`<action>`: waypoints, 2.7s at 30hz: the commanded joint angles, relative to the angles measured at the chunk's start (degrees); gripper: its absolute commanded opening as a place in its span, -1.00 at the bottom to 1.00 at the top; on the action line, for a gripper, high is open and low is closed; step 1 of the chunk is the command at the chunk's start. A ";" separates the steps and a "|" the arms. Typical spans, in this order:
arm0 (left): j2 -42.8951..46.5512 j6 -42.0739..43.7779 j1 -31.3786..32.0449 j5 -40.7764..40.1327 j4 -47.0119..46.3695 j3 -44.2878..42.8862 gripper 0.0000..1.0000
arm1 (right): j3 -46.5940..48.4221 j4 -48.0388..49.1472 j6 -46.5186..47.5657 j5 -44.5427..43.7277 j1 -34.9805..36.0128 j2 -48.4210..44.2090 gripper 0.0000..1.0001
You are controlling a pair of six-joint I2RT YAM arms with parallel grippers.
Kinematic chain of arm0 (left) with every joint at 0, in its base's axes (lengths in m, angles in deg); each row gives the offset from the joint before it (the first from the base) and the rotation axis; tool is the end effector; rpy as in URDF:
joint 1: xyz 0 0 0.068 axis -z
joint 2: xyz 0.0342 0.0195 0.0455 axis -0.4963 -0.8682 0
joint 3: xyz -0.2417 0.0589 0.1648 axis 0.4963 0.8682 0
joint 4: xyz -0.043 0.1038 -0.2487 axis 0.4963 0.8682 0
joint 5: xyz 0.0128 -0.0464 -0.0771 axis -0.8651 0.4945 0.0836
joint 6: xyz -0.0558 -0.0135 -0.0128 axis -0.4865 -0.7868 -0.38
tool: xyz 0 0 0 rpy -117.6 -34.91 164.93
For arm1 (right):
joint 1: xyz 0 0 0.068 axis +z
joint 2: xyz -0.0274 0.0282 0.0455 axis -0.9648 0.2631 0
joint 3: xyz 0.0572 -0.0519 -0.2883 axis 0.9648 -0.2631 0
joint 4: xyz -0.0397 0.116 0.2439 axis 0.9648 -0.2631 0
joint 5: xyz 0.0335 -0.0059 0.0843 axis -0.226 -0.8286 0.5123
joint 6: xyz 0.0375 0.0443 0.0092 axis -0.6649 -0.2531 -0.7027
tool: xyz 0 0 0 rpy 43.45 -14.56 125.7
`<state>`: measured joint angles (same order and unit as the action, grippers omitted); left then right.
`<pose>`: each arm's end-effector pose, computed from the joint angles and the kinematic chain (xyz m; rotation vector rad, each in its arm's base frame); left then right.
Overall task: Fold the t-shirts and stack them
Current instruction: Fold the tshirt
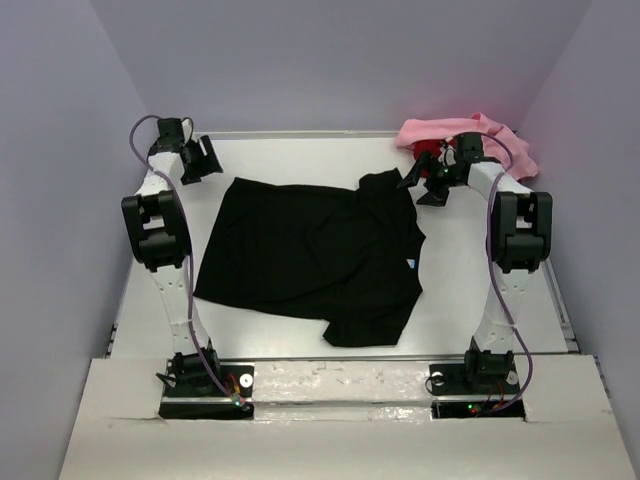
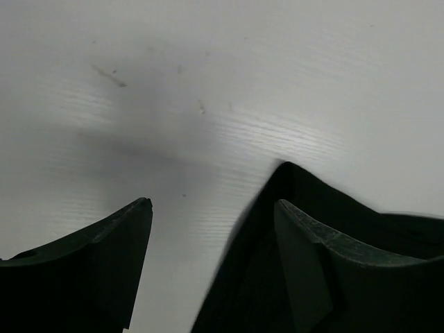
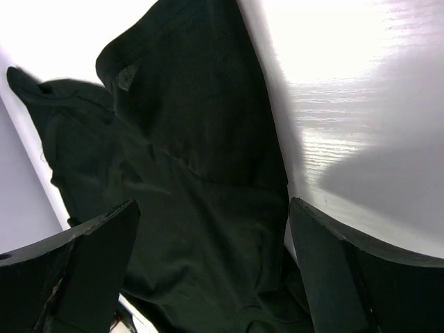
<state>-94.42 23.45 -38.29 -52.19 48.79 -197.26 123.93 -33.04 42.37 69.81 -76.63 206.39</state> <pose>0.5477 0.0707 0.2326 -0.2182 2.2603 -0.3159 0.4957 0.0079 0.1969 0.3419 2.5207 0.9258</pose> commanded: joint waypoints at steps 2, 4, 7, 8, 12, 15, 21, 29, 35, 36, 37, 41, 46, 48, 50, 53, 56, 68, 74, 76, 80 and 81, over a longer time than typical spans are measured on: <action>-3.46 -1.05 -1.57 5.00 8.11 -5.75 0.63 | -1.26 3.62 0.74 4.04 -1.27 1.06 0.87; -4.51 -0.79 -1.75 4.90 9.00 -6.28 0.63 | -1.88 3.79 1.26 3.87 -1.27 1.32 0.86; -5.57 -0.61 -1.92 5.87 9.44 -6.28 0.63 | -1.97 3.88 1.62 3.78 -1.27 1.41 0.85; -5.75 -0.61 -1.84 6.13 9.44 -6.19 0.63 | -1.97 3.88 1.70 3.78 -1.27 1.50 0.85; -5.92 -1.05 -2.01 7.54 8.21 -5.67 0.63 | -1.53 3.88 1.88 3.60 -1.27 2.29 0.84; -6.71 -1.75 -2.27 10.60 7.68 -6.19 0.63 | -0.74 4.06 1.18 4.65 -1.27 3.43 0.79; -8.21 -2.72 -2.28 12.64 6.71 -7.07 0.64 | 1.28 4.85 -0.23 5.18 -1.27 5.19 0.75; -11.01 -5.27 -2.10 19.39 4.08 -7.42 0.64 | 3.13 4.76 -0.93 5.71 -0.14 7.21 0.71; -15.23 -3.52 0.44 21.78 8.11 -11.71 0.56 | 3.83 4.85 -1.46 5.36 0.92 8.09 0.70; -15.76 -3.08 0.80 21.69 8.90 -12.25 0.54 | 4.01 4.85 -1.55 5.27 1.45 8.18 0.69; -16.12 -2.72 1.15 21.69 9.61 -12.34 0.52 | 4.18 4.85 -1.63 5.27 1.45 8.35 0.66; -17.00 -2.90 1.59 22.48 9.35 -11.91 0.39 | 4.80 4.67 -1.90 5.18 1.97 8.62 0.38; -19.01 -2.11 1.59 24.33 11.10 -14.09 -0.19 | 5.68 4.06 -2.43 5.09 1.98 9.23 -0.21; -19.90 -1.49 1.59 23.98 12.42 -15.68 -0.29 | 6.12 3.71 -2.34 4.92 1.98 9.58 -0.36; -20.07 -1.14 1.59 23.28 12.86 -16.38 -0.60 | 6.64 3.27 -2.25 4.57 1.98 9.67 -0.78; -18.68 -0.70 1.33 20.13 13.13 -16.21 -1.00 | 7.87 2.13 -1.72 3.87 1.98 9.94 -1.00; -15.78 -2.01 0.80 18.44 8.66 -12.01 -1.00 | 8.93 1.42 -1.20 3.51 1.98 9.32 -1.00; -3.82 -3.42 -1.13 16.24 -1.20 -3.47 -1.00 | 11.84 -1.74 1.00 2.19 1.98 5.11 -1.00; -3.37 -3.60 -1.13 16.94 -1.81 -2.94 -1.00 | 9.72 -2.18 2.32 2.46 1.98 3.17 -1.00; -3.20 -3.86 -1.13 16.86 -2.34 -2.94 -1.00 | 9.90 -3.23 2.67 2.89 1.98 3.43 -1.00; -0.31 -4.13 -1.13 17.03 -6.11 0.13 -1.00 | 7.62 -3.59 3.81 3.42 2.50 1.50 -1.00; 1.35 -4.04 -1.13 17.38 -7.77 1.88 -1.00 | 7.18 -3.59 4.42 3.25 2.51 0.98 -1.00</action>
<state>-101.15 19.41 -39.14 -35.29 46.06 -198.37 132.54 -35.75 44.49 72.22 -74.65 211.98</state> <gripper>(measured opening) 0.014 0.015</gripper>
